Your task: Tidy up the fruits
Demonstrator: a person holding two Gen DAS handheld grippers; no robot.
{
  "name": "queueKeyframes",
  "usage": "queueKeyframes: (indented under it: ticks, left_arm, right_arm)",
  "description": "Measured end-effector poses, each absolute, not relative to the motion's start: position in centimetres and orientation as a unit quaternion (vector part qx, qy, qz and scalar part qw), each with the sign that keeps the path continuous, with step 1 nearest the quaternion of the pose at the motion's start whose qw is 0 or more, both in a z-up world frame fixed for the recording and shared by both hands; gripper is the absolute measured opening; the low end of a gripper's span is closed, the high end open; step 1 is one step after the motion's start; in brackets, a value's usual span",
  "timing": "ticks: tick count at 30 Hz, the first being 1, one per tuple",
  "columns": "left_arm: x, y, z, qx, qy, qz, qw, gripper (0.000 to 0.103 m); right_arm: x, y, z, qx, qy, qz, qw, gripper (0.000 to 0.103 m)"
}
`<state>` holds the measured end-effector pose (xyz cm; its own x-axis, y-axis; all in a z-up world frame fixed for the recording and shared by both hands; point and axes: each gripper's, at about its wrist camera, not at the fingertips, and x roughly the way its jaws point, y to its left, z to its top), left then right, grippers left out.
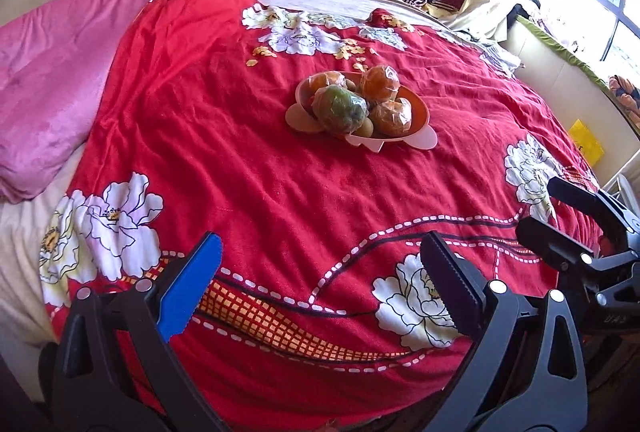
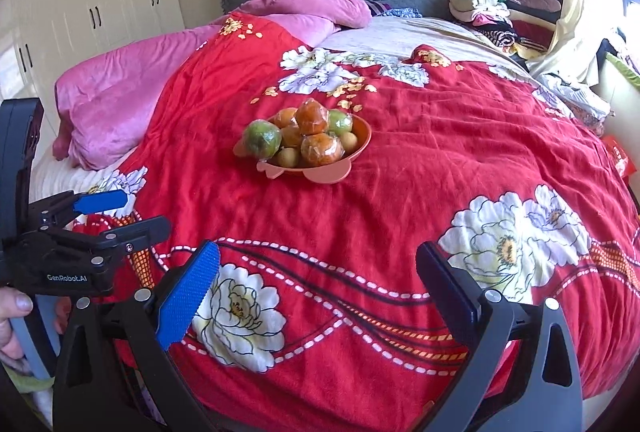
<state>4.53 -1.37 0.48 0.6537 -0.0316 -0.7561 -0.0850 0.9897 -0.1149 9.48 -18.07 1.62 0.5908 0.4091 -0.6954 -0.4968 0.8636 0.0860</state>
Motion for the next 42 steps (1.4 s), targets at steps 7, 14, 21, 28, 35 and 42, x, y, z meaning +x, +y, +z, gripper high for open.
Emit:
queueKeyframes:
  ticks: [7, 14, 21, 28, 35, 42]
  left_arm:
    - [4.42, -1.34, 0.61, -0.07, 0.417, 0.015, 0.906, 0.093]
    - [4.46, -1.45, 0.47, -0.068, 0.419, 0.014, 0.906, 0.093]
    - [4.3, -1.39, 0.67, -0.07, 0.417, 0.016, 0.906, 0.093]
    - [4.18, -1.42, 0.85, -0.069, 0.415, 0.016, 0.907, 0.093]
    - [4.16, -1.38, 0.91, -0.068, 0.416, 0.018, 0.907, 0.093]
    - [4.12, -1.3, 0.92, -0.068, 0.416, 0.02, 0.906, 0.093]
  right_arm:
    - [9.24, -17.59, 1.74, -0.062, 0.373, 0.261, 0.888, 0.098]
    - [9.36, -17.91, 1.83, -0.056, 0.376, 0.257, 0.889, 0.098]
    - [9.32, -17.98, 1.91, -0.056, 0.376, 0.256, 0.889, 0.098]
    - [9.27, -18.07, 1.96, -0.055, 0.377, 0.255, 0.889, 0.098]
    - [9.19, -18.1, 1.97, -0.056, 0.377, 0.253, 0.889, 0.098]
    - [9.21, -18.2, 1.99, -0.055, 0.376, 0.249, 0.891, 0.098]
